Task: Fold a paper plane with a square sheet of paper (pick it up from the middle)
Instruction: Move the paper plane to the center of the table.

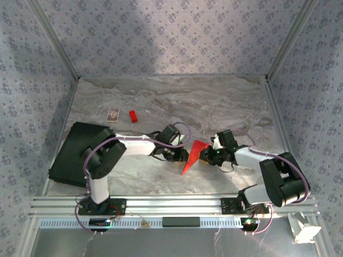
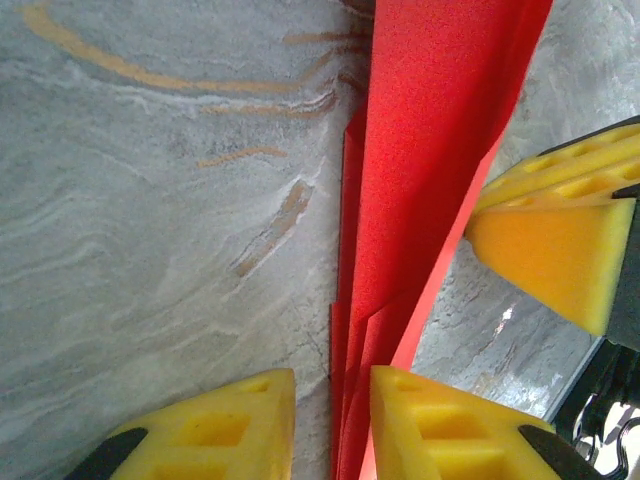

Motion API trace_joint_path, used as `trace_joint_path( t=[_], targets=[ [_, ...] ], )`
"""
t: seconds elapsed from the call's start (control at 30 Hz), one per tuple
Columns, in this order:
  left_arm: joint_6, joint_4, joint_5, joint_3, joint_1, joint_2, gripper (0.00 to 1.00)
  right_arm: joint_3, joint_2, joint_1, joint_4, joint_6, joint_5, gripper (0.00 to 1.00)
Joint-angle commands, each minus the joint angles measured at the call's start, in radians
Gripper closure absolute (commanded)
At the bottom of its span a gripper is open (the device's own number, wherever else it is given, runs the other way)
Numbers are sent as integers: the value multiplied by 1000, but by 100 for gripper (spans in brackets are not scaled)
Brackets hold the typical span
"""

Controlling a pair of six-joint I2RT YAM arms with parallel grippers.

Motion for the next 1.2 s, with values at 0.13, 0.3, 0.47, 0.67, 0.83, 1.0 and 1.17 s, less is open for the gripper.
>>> trace_joint_path(
  t=[0.13,0.3,0.47,0.67,0.83,1.0,1.17],
  targets=[
    [-29,69,57,0,-9,10,73,6,14,10,-49,-15,1,83],
    [-42,90,64,-5,-11,13,72,10,17,3,-51,-24,-8,83],
    [-47,102,64,-14,-17,19,70,15,31,-8,-53,-35,-20,83],
    [-43,99,71,-12,-19,30,69,12,30,-14,-46,-36,-32,83],
    [-18,47,71,3,-30,40,69,-7,30,-37,28,-35,-118,83],
    [-36,81,88,-12,-36,44,69,-17,36,-71,45,-36,-148,84],
    [-71,140,109,-20,-37,46,69,-22,35,-74,14,-39,-128,84]
  ],
)
